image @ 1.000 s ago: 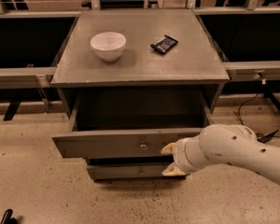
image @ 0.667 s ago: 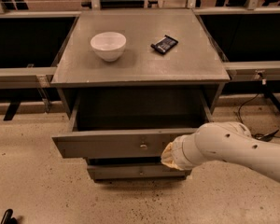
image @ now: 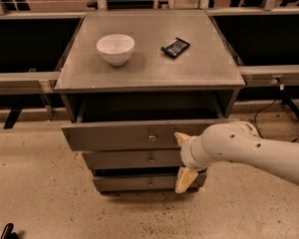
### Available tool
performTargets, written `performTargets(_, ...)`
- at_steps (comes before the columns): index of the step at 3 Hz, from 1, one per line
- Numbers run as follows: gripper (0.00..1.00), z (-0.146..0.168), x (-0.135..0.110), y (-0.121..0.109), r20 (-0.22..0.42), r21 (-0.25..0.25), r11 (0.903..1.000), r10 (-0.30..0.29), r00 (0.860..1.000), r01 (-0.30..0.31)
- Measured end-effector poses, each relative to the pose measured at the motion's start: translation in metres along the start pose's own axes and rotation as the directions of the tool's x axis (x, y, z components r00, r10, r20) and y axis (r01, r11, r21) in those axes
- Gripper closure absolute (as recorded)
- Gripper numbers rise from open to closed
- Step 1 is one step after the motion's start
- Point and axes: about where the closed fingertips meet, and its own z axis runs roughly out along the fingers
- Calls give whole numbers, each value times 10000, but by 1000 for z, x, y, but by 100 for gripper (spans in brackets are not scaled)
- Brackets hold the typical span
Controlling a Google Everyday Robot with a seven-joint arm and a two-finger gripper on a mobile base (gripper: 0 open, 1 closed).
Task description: Close top drawer
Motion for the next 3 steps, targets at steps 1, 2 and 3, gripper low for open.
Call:
performTargets(1, 0, 0, 0, 0, 0, 0, 10000, 0, 10000, 0)
performTargets(2, 18, 0, -3, 1, 171, -68, 9999, -85, 9998, 86)
performTargets(3, 41, 2, 2, -7, 327, 80, 9999, 89, 9994, -91)
